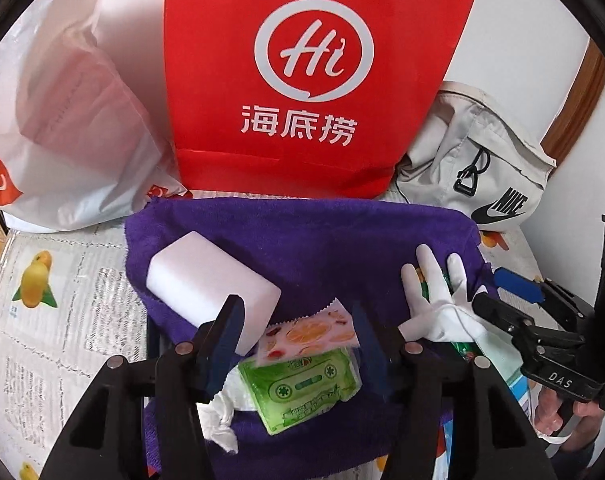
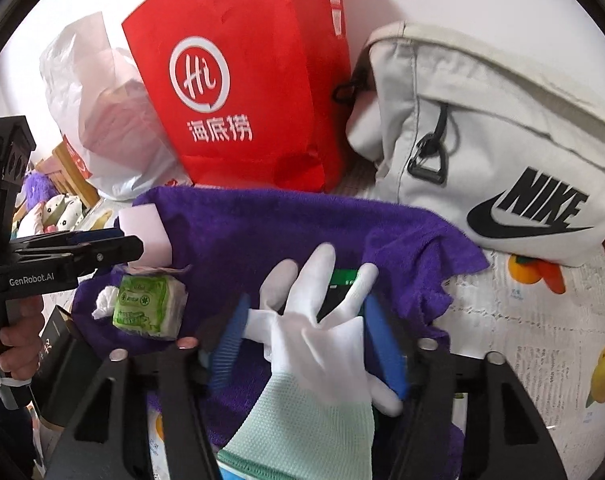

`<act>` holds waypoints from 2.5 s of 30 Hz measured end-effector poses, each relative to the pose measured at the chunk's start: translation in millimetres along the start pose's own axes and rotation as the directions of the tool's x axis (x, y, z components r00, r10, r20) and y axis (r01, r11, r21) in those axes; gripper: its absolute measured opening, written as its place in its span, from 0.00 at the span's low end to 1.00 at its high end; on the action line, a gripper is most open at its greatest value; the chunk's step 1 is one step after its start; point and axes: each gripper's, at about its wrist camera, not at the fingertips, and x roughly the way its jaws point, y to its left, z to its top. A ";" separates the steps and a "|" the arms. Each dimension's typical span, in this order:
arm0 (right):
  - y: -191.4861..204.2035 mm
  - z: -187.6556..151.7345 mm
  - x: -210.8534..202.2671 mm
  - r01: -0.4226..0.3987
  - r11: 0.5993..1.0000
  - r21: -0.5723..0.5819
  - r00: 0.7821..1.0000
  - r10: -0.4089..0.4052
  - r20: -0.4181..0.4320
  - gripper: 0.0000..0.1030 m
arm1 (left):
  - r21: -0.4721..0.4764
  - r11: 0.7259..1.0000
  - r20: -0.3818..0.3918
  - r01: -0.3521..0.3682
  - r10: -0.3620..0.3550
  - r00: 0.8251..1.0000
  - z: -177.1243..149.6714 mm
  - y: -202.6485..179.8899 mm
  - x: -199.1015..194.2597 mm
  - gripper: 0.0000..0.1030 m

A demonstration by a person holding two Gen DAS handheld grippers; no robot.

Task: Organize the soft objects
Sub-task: 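Lower and release the glove with the right gripper while the left releases the packet on the towel, then move the open right gripper to the yellow bag while the left withdraws, then grasp the yellow bag with the right gripper while the left grasps the white mesh bag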

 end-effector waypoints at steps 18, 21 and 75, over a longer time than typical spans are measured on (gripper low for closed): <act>37.7 -52.2 -112.3 -0.003 0.999 0.035 0.997 0.000 0.080 0.67 | -0.013 1.000 0.052 0.012 -0.011 0.999 -53.9 7.5 -90.4 0.53; 48.8 -69.9 -125.5 -0.014 0.999 0.049 0.997 0.010 0.077 0.67 | -0.004 1.000 0.055 0.018 -0.018 0.998 -70.6 6.1 -105.0 0.53; 210.1 -222.4 -145.0 -0.171 0.984 -0.047 0.985 0.170 -0.020 0.50 | -0.088 0.996 -0.030 0.025 -0.028 0.999 -239.6 66.7 -159.8 0.53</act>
